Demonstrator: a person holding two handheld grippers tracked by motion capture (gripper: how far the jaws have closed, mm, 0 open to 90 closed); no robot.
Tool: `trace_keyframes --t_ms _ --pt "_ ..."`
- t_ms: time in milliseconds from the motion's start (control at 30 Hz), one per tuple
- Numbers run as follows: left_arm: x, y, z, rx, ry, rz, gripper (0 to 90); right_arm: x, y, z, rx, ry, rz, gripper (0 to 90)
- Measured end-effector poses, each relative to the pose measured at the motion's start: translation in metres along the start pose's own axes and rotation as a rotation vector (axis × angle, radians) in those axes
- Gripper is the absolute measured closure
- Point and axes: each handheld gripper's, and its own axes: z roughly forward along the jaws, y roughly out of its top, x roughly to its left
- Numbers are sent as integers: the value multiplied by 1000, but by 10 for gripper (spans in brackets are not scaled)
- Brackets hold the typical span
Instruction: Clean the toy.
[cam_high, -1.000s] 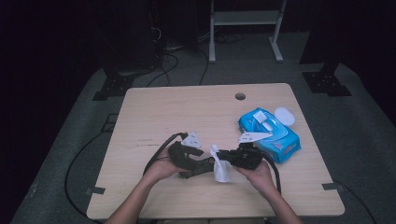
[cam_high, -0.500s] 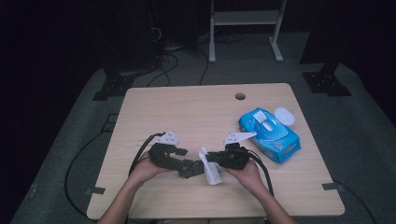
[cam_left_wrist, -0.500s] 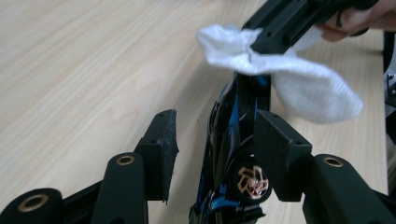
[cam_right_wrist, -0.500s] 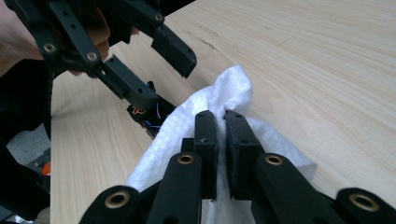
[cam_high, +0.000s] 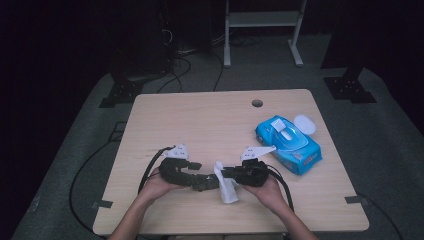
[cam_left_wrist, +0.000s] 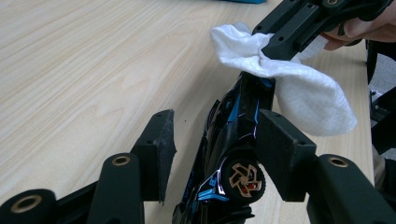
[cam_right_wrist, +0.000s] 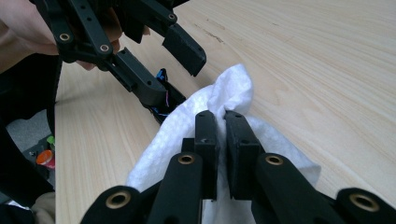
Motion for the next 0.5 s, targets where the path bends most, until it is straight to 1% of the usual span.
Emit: trace_keyframes --t_ms 33,100,200,233,300,367,467,500 --pt "-1 0 0 1 0 9 485 1 0 0 0 -2 -6 836" --pt "-3 -2 -1 -10 -3 10 486 2 -1 -1 2 -1 -10 837" --pt "-4 -7 -2 -30 -14 13 487 6 -2 -2 7 0 -29 837" --pt "-5 -7 -2 -35 -11 16 487 8 -2 -3 8 -1 -34 837" --pt "-8 -8 -2 -36 -13 17 487 10 -3 -3 8 -5 -45 837" --pt "-11 -9 -2 -33 -15 28 486 11 -5 -5 8 3 -43 837" --pt "-19 -10 -2 -20 -8 61 468 16 -9 -9 8 15 -51 838" --pt "-22 -11 -2 -15 2 84 462 18 -10 -9 7 13 -58 839"
